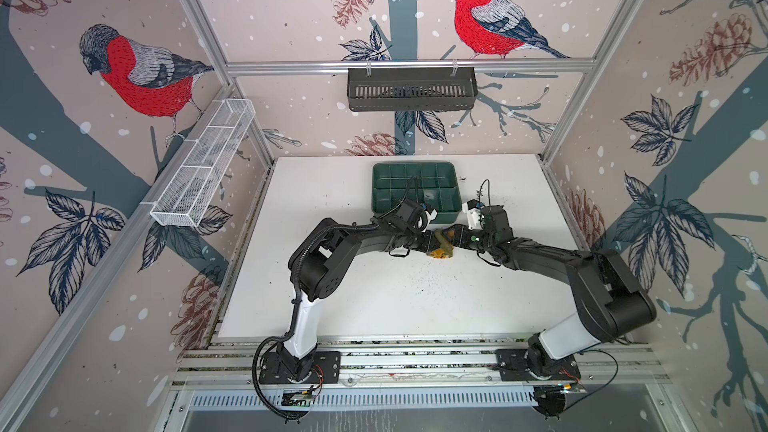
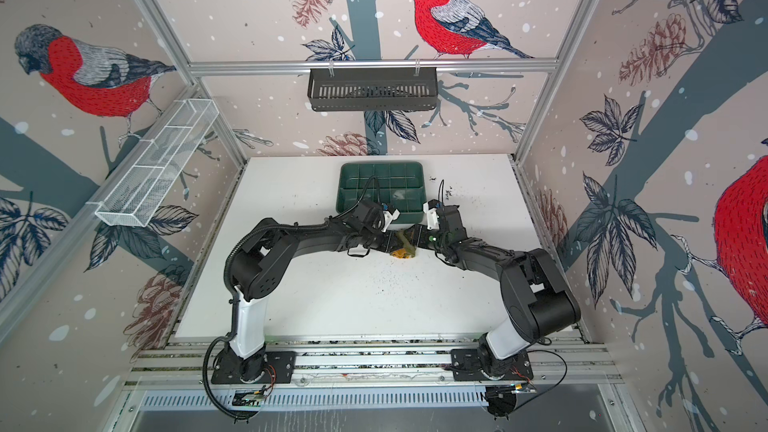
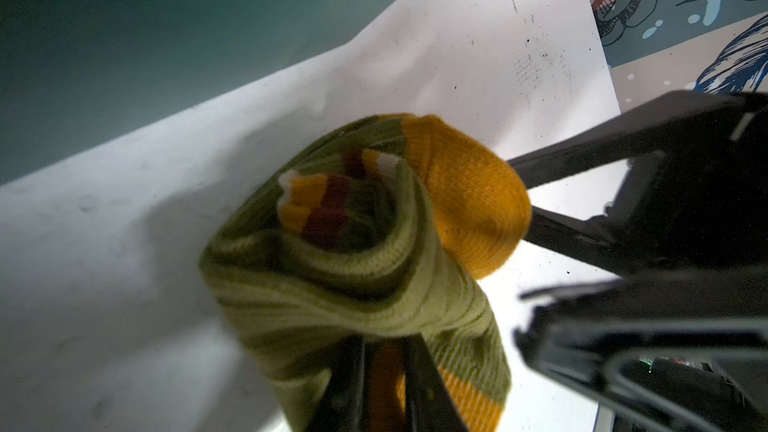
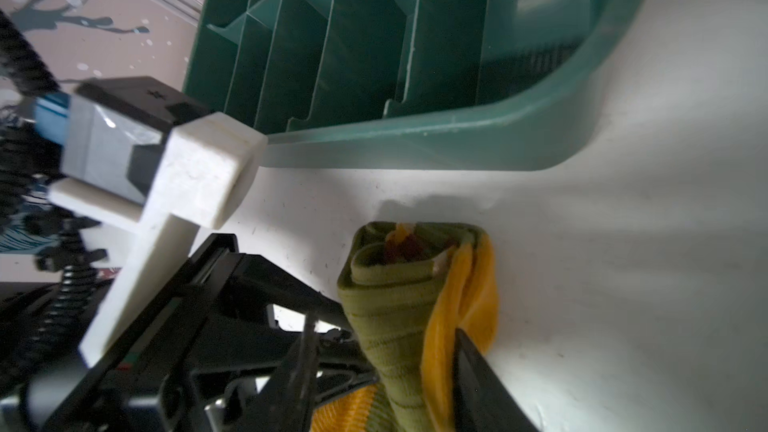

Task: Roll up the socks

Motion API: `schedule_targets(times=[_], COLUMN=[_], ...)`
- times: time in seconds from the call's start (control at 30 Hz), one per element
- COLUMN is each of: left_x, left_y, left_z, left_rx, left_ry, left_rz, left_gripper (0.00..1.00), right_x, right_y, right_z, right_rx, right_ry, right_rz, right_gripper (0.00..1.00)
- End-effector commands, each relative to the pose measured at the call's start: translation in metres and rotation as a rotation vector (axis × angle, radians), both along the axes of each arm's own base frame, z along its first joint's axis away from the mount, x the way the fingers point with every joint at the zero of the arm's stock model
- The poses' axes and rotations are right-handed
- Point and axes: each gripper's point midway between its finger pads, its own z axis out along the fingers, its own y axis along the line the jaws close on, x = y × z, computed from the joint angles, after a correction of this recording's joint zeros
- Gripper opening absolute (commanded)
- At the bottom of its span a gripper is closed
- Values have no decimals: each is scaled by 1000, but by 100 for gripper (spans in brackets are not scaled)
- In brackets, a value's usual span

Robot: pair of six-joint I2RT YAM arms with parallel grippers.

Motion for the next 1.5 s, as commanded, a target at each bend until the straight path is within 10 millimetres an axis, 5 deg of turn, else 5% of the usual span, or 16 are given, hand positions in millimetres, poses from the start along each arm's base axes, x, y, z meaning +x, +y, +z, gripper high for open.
schedule_targets(times=[0.0,0.57,1.0,1.23,1.47], left_x=[-4,-6,-4,0,-1], left_y=[8,11,26,52,76], left_z=[-13,-3,29,45,54], left_rx=[52,34,21,36,52], left_ry=[28,9,-42,-74,-97], left_rz=[12,15,43,103,148], left_gripper=[21,21,21,21,22], right_x=[-6,-4,-8,-10,-9], right_y=[2,4,0,2,7], right_z=[-16,-56,-68,-60,-27], right_rx=[-69,-326,-422,-451,-402], right_ry=[43,134,142,94,23], right_rz=[27,23,41,48,59], right_gripper=[52,45,7,1,0])
